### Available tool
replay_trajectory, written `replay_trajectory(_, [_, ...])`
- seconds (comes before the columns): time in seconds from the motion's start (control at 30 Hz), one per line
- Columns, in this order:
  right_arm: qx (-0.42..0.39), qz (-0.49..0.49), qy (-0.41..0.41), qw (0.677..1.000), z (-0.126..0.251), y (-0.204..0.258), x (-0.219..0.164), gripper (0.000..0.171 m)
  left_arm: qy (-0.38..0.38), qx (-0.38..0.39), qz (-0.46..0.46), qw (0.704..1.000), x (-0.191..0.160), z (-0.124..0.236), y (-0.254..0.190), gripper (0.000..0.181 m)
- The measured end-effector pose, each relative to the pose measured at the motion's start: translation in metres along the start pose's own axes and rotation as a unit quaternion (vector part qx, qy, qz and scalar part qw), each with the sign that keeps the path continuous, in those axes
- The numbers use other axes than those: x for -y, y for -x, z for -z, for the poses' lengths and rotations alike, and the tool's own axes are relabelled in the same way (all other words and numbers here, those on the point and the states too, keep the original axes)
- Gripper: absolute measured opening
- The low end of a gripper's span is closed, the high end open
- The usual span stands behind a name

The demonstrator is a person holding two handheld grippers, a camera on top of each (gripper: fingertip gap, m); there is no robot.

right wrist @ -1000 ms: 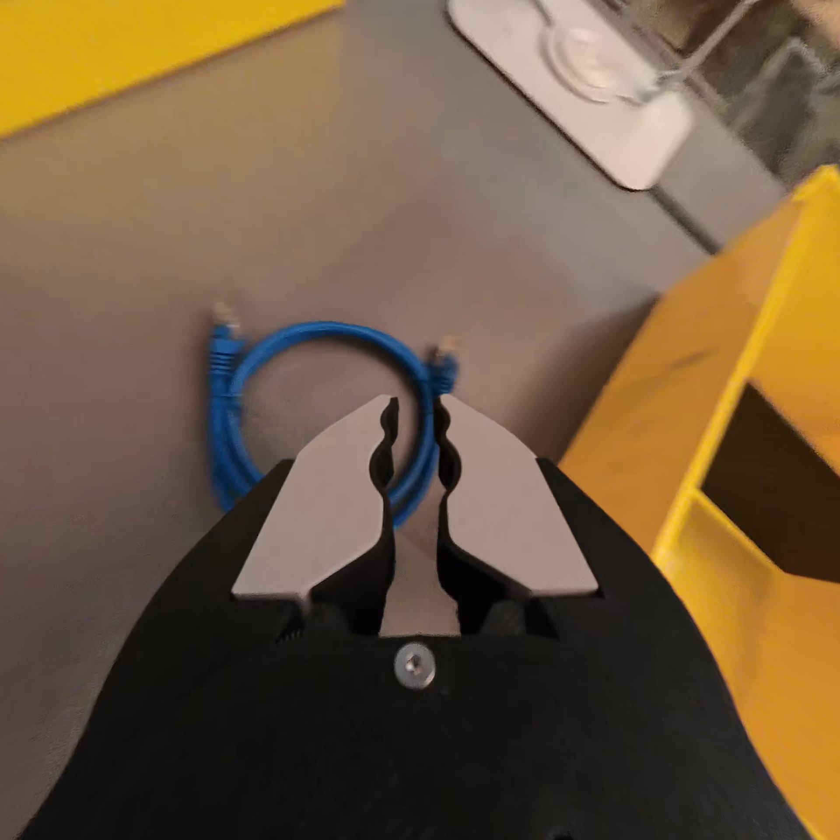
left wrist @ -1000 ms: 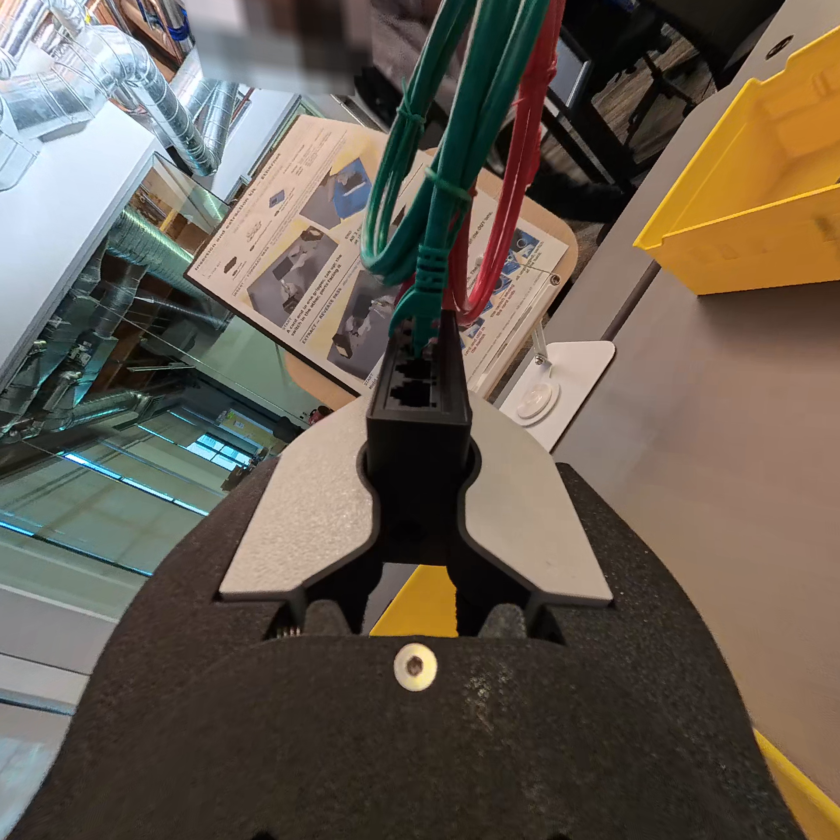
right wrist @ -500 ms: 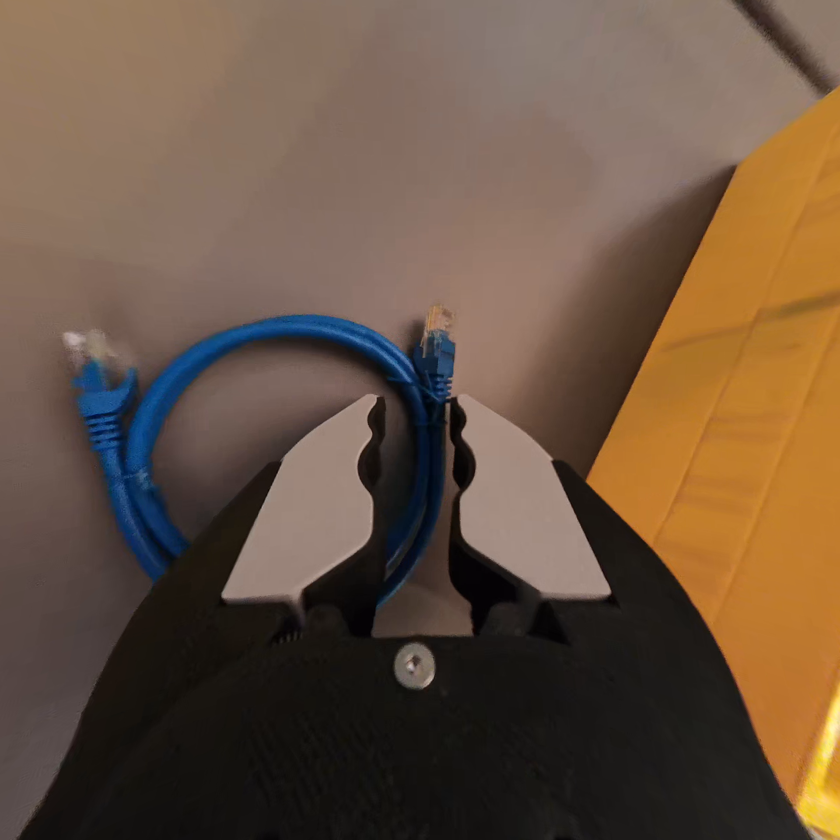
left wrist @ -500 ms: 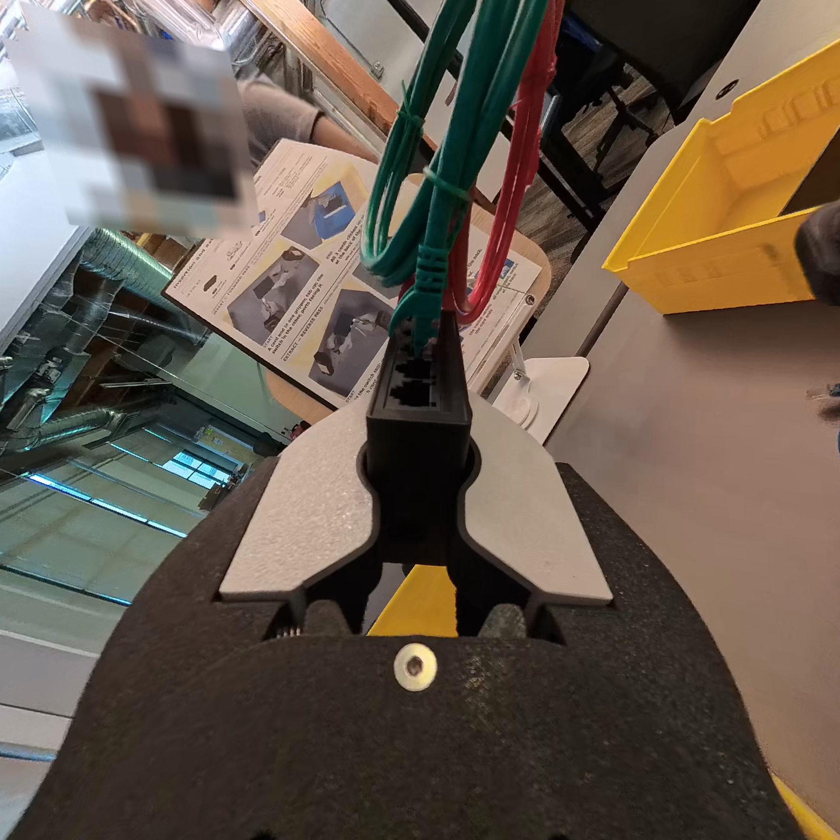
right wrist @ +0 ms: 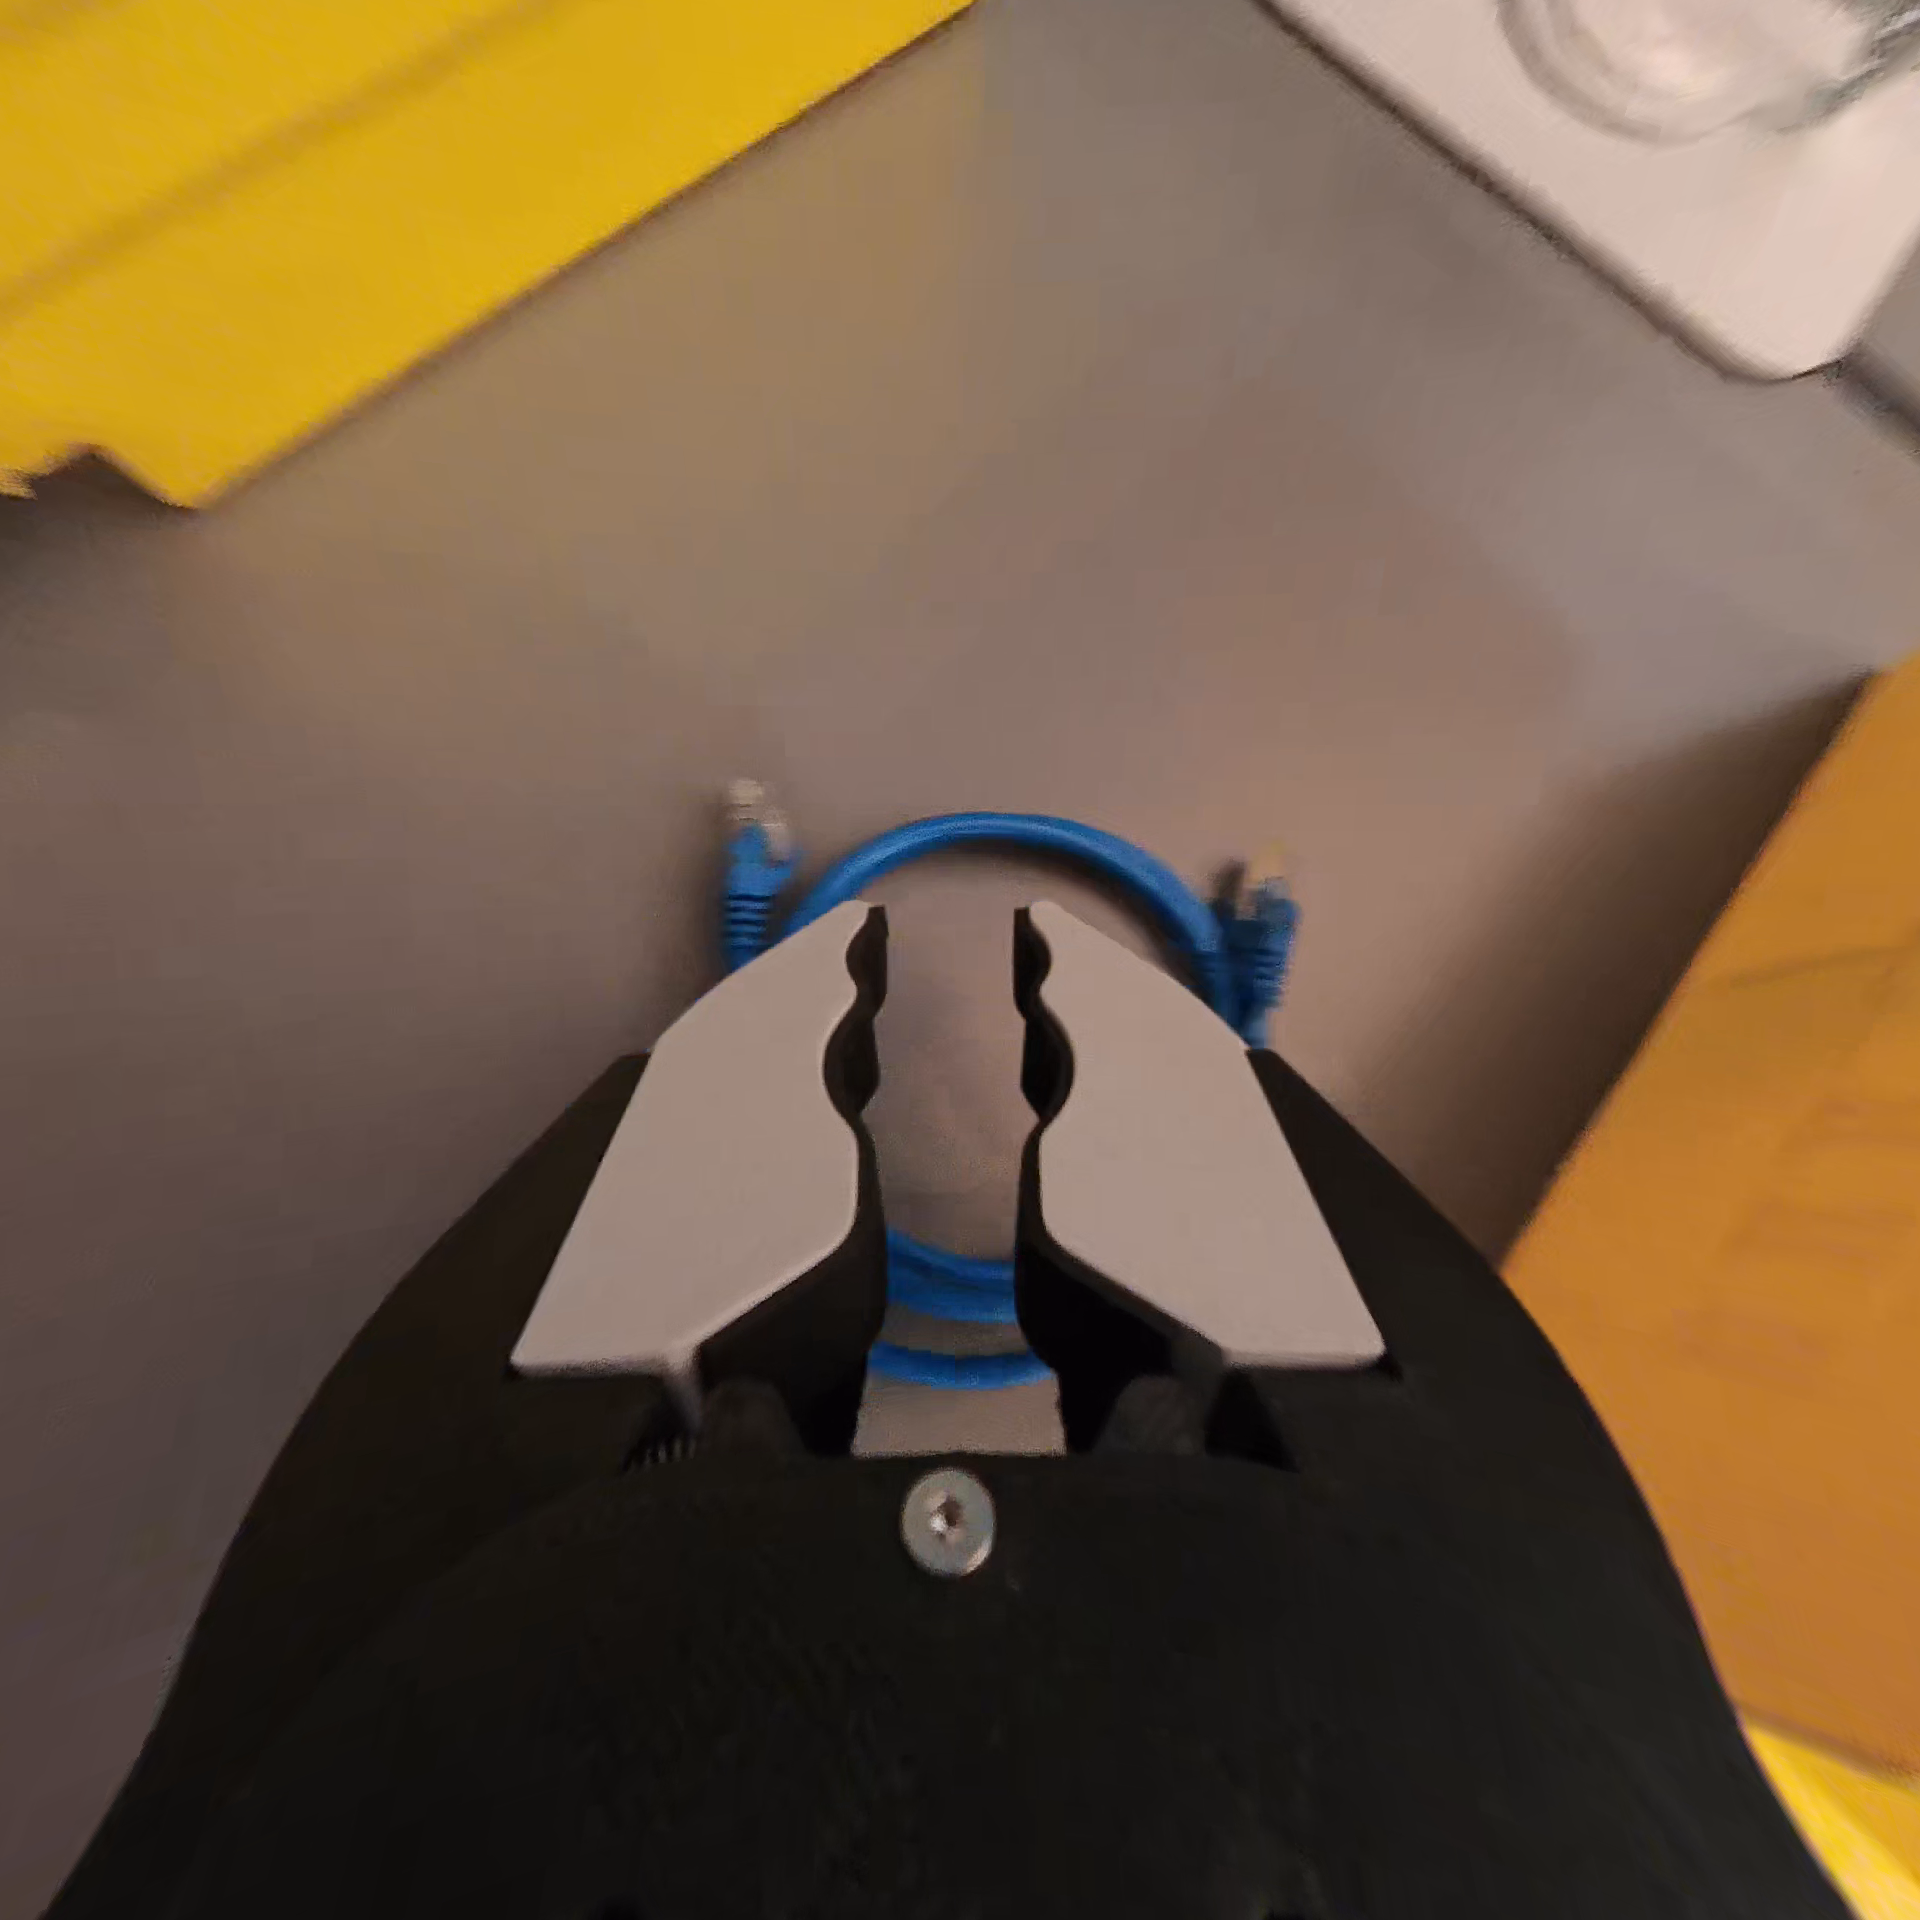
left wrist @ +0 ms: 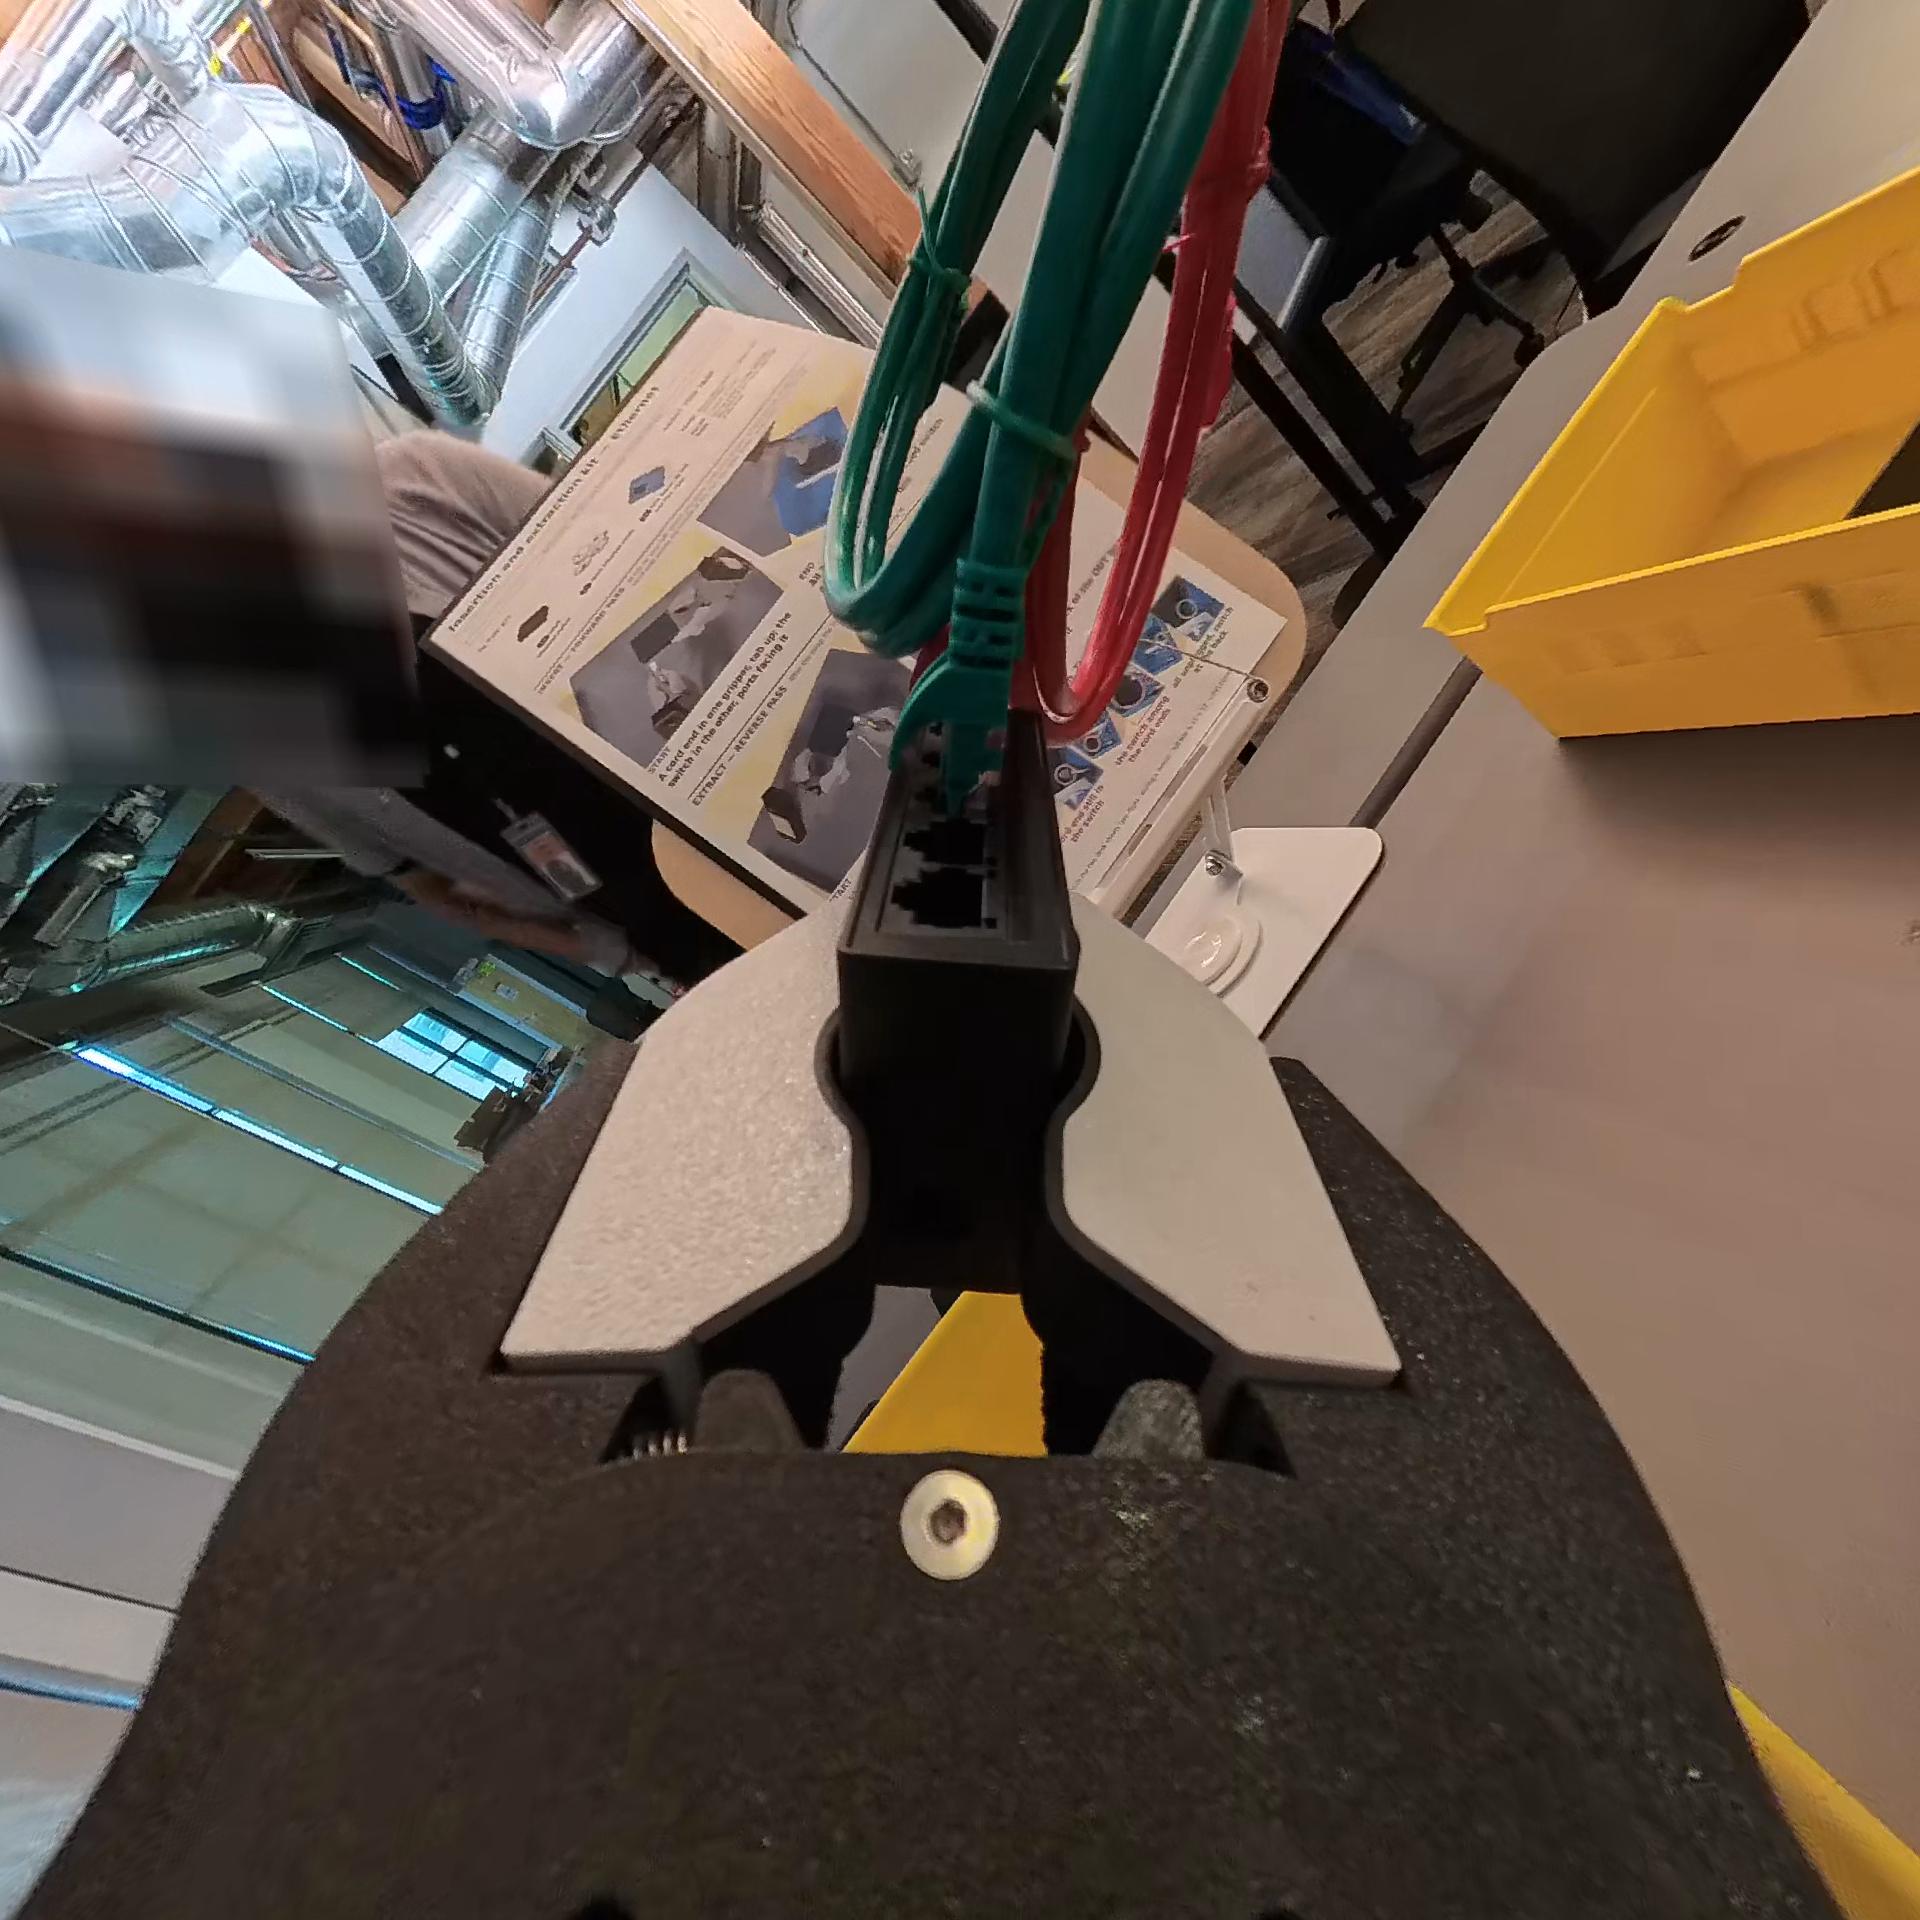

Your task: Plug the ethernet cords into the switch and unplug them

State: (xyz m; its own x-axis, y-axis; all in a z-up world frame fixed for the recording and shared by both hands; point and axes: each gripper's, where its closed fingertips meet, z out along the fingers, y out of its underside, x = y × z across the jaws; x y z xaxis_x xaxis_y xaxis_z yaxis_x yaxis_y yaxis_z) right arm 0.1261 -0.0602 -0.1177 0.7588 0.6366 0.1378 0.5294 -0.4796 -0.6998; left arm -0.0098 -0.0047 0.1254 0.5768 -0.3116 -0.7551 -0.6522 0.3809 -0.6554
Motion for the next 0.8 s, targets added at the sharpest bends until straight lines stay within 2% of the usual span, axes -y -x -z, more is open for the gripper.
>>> replay_trajectory(0.13, [0.130,-0.071,0.012,0.989,-0.004,0.034,-0.008,0.027,-0.001,0.000,0.001,1.000,0.000,0.001,0.001,0.029])
replay_trajectory(0.27, [0.183,-0.115,0.016,0.976,-0.010,0.042,-0.012,0.030,-0.001,-0.002,-0.001,1.000,0.001,0.001,-0.001,0.030])
replay_trajectory(0.5, [0.192,-0.113,0.057,0.973,-0.024,0.043,-0.017,0.027,0.003,-0.006,-0.004,1.000,-0.001,-0.001,-0.003,0.030])
replay_trajectory(0.8, [0.199,-0.095,0.049,0.974,-0.027,0.046,-0.013,0.028,0.000,-0.019,-0.006,1.000,-0.003,-0.007,-0.012,0.030])
